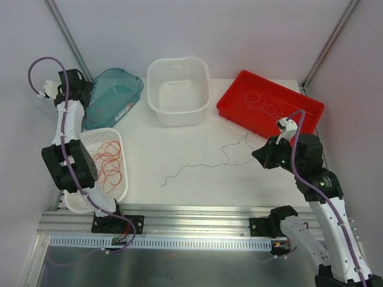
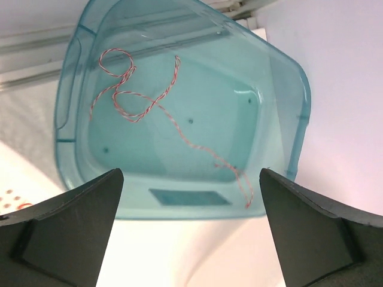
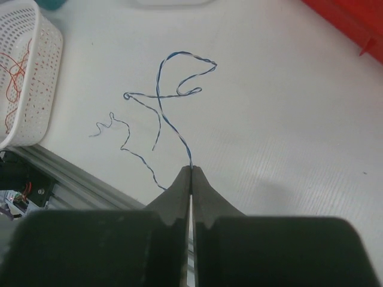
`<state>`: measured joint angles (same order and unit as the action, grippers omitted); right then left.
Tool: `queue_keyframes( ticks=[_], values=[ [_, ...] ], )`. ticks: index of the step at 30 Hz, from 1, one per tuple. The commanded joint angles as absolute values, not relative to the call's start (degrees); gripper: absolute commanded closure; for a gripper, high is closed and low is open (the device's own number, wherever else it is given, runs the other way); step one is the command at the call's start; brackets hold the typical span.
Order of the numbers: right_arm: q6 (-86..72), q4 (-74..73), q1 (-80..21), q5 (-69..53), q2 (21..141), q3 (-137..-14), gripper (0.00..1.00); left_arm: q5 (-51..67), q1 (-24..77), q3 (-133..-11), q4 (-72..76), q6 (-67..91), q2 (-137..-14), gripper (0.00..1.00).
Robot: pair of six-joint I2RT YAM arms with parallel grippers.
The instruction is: Untangle the cables
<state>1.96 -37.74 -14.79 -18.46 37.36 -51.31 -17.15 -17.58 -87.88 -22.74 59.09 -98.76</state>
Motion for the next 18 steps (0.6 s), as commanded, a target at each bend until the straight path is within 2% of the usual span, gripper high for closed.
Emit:
queue_keyframes(
  ticks=[1,5,9,18],
  values=[
    [1.1,-36.5,-15.0,-15.8,38.6,-57.8,0.99,-12.5,-17.1,-84.7,-23.0,49.0,-91.4,0.01],
    [1.3,-37.7,-14.9,-13.8,42.3,-62.7,0.99,-2.6,-15.3,-79.1,-22.9,42.4,-82.7,0.01],
    [0.5,-38.5,-15.0,-13.5,44.7,-62.6,0.99,6.2,-9.7,-73.1,-23.0,35.4,-75.5,0.01],
    [-4.0,-34.8,-15.0,-17.8,45.7,-58.7,0.99,17.5,14.7,-61.3,-22.7,18.1,-66.4,0.01]
  ],
)
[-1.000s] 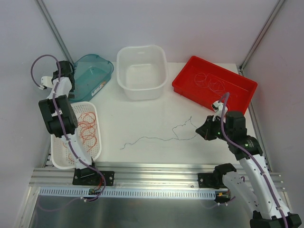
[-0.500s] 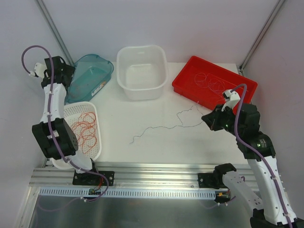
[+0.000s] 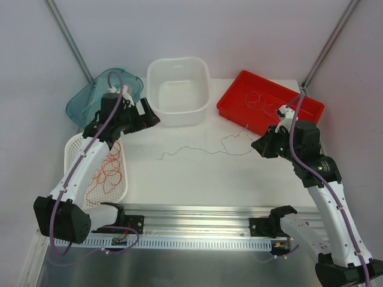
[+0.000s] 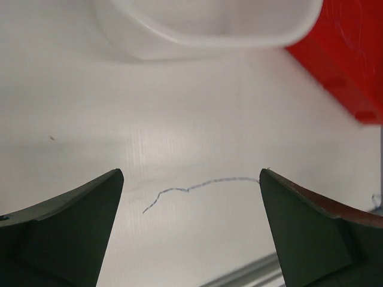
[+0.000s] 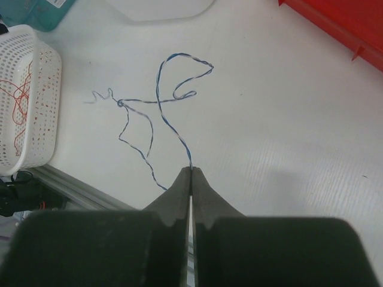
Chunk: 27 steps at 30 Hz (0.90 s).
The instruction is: Untangle the cables
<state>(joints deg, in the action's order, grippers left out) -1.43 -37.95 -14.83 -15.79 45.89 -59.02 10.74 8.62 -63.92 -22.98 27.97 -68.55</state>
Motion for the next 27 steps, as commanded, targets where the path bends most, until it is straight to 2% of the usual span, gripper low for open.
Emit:
queue_keyframes(
  ticks=[1,6,13,23,26,27],
  values=[
    [-4.1,-34.5,-15.1,-18.0,45.9,-58.4,0.99,17.1,16.8,-60.0,-22.2,15.2,-65.7,0.01],
    [-5.7,-32.3,-15.6,-21.8,46.1,-56.4,0.99,13.6,31.2,-57.0,-19.0,6.0,-65.1,0.01],
    [-6.9,-31.8,-17.1,-22.2,45.8,-55.6,0.99,9.7,45.8,-58.2,-15.5,-5.0,-71.4,0.01],
    [-8.3,-30.4,-18.2,-23.5,45.3,-55.5,0.99,4.5,52.8,-61.5,-14.2,-8.0,-79.5,0.02],
    [-8.4,-30.5,-18.3,-23.6,45.0,-55.4,0.99,2.6,52.8,-61.8,-12.9,-7.2,-80.3,0.09],
    [-8.4,-30.5,-18.2,-23.6,44.9,-55.3,0.99,2.4,52.9,-61.8,-12.6,-6.9,-80.5,0.23]
  ],
)
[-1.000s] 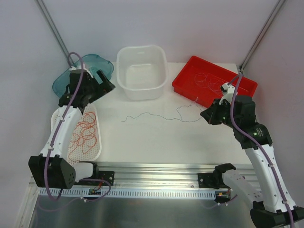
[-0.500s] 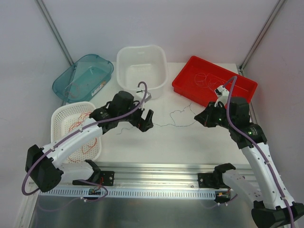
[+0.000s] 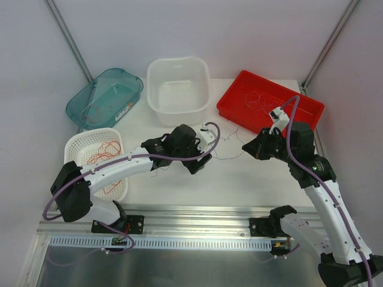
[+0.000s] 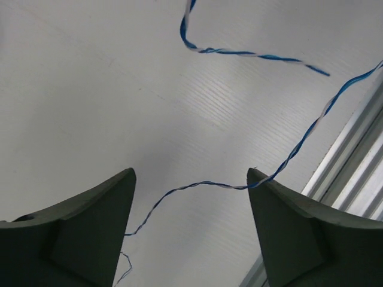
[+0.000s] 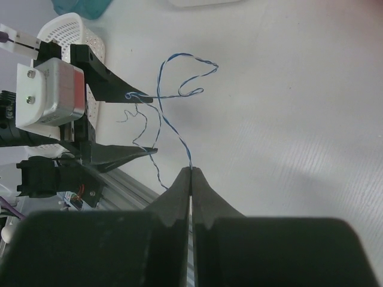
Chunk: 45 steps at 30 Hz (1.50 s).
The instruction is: Untangle the cables
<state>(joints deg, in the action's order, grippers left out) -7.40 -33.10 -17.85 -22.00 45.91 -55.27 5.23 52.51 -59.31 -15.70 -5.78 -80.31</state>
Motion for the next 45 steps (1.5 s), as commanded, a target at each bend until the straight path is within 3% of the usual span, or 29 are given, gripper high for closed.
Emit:
queue_keyframes(
  ticks=[1,5,6,8,10,20,27,33,36,39,40,43,45],
  values=[
    [-8.2,-30.5,-18.2,-23.6,44.8,-55.0,0.99,2.2,52.8,-62.0,-12.3,-6.3,-80.7,0.28],
    [-8.5,-30.2,-18.3,-22.9,44.2,-53.7,0.99,0.4,52.8,-62.1,-11.5,-3.3,-80.9,0.58],
    [-8.5,-30.0,-18.3,-22.9,43.9,-53.4,0.99,0.3,52.8,-62.1,-11.5,-1.4,-80.9,0.73],
    [-9.3,-29.1,-18.3,-22.9,43.5,-52.1,0.99,-3.7,52.8,-61.9,-11.4,-0.1,-81.2,0.90],
    [-9.8,-28.5,-18.3,-22.9,43.2,-51.4,0.99,-5.8,52.6,-61.8,-11.3,3.9,-81.3,1.00],
    [-17.0,-20.3,-22.1,-21.6,44.2,-42.6,0.99,-6.4,44.7,-61.7,-8.4,27.4,-77.0,1.00],
    [-22.2,-10.6,-35.0,-13.0,51.0,-39.5,0.99,-1.4,41.6,-59.0,1.7,41.4,-74.4,1.00],
    [-22.8,-5.6,-39.4,-10.1,58.7,-41.6,0.99,-0.2,40.0,-57.5,7.0,47.3,-73.0,1.00],
    [-21.8,-6.8,-39.4,-9.3,60.6,-43.3,0.93,1.3,38.3,-57.5,7.4,47.0,-72.2,1.00],
    [-19.2,-9.5,-39.4,-8.8,60.6,-45.9,0.66,2.2,36.5,-57.9,7.3,45.3,-71.9,1.00],
    [-18.5,-10.4,-39.4,-8.6,59.9,-46.5,0.46,2.3,36.0,-58.1,7.3,44.7,-71.9,1.00],
    [-15.5,-15.8,-39.3,-7.8,58.3,-49.6,0.25,3.5,35.1,-59.5,7.3,41.4,-71.7,1.00],
    [-13.1,-21.4,-39.4,-6.2,57.0,-52.7,0.19,3.9,35.0,-60.9,7.0,39.9,-71.6,1.00]
  ],
)
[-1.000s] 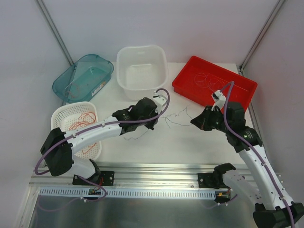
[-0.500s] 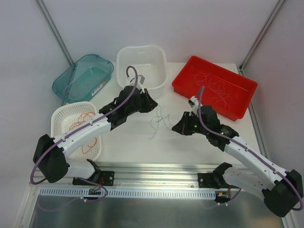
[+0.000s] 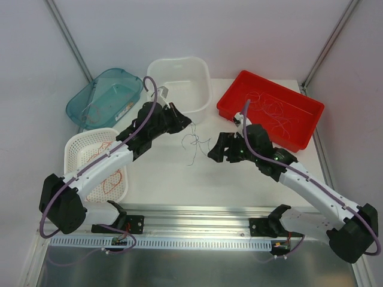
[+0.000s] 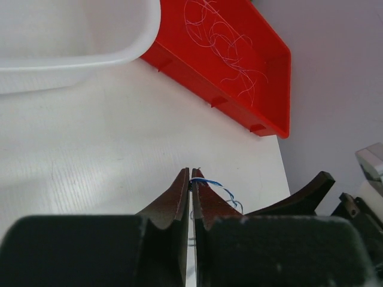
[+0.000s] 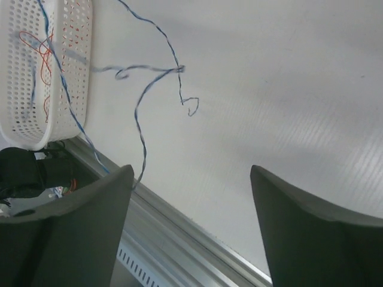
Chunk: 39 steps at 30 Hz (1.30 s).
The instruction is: Untangle the cables
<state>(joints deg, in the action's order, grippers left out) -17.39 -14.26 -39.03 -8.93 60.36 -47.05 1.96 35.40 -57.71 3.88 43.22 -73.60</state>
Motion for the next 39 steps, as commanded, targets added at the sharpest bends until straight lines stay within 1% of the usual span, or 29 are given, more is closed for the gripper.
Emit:
queue_keyframes(
  ticks=[1,3,7,10,12,13,16,21,25,31,32,33,35,36,38,39],
  values=[
    [-12.3,-22.9,-39.3,-5.7,56.2,-53.4,0.14,3.7,34.9,-61.3,7.1,39.2,-71.5,1.00],
    [-9.8,-26.8,-39.3,-4.1,52.7,-55.2,0.09,3.0,34.5,-62.7,6.9,37.2,-71.4,1.00],
    [-5.5,-32.6,-39.3,-1.9,46.9,-58.1,0.03,3.3,31.6,-66.6,5.3,34.8,-72.6,1.00],
    [-3.0,-35.7,-39.3,-2.0,42.8,-59.8,0.00,3.4,29.2,-70.6,4.8,33.6,-74.3,1.00],
    [-1.9,-36.1,-39.3,-2.5,40.7,-59.9,0.00,3.2,27.7,-73.8,4.9,32.3,-76.0,1.00],
    [-1.0,-36.1,-39.3,-2.5,38.8,-59.5,0.03,3.0,27.3,-75.1,4.8,31.9,-76.9,1.00],
    [1.2,-36.6,-39.3,-1.4,36.2,-58.9,0.03,2.5,25.1,-80.7,5.0,30.0,-80.7,1.00],
    [2.1,-38.3,-39.2,2.2,35.3,-57.3,0.03,1.4,22.2,-92.6,4.9,27.9,-90.2,0.98],
    [2.6,-38.8,-39.4,3.4,35.2,-56.1,0.03,1.5,19.3,-101.8,5.0,27.0,-99.5,0.98],
    [4.2,-39.6,-39.4,5.4,35.9,-55.4,0.03,2.8,16.6,-107.0,5.6,27.6,-111.1,0.94],
    [4.5,-39.6,-39.3,5.6,35.9,-55.4,0.03,3.5,15.9,-107.4,5.7,27.6,-112.3,0.92],
    [4.7,-39.6,-39.4,5.7,36.0,-55.3,0.03,4.2,15.6,-107.8,5.6,27.4,-113.6,0.76],
    [4.7,-39.6,-39.3,6.1,36.0,-54.9,0.03,6.8,14.9,-108.6,5.7,26.9,-116.0,0.52],
    [4.7,-39.7,-39.3,6.3,36.0,-54.8,0.03,7.6,14.9,-108.5,5.6,26.8,-116.3,0.35],
    [4.8,-39.9,-39.3,6.9,36.0,-54.8,0.03,7.9,14.8,-106.8,5.6,26.4,-115.1,0.19],
    [4.7,-40.3,-39.3,7.0,36.0,-54.8,0.03,7.6,14.8,-106.0,5.7,26.2,-114.4,0.13]
  ],
)
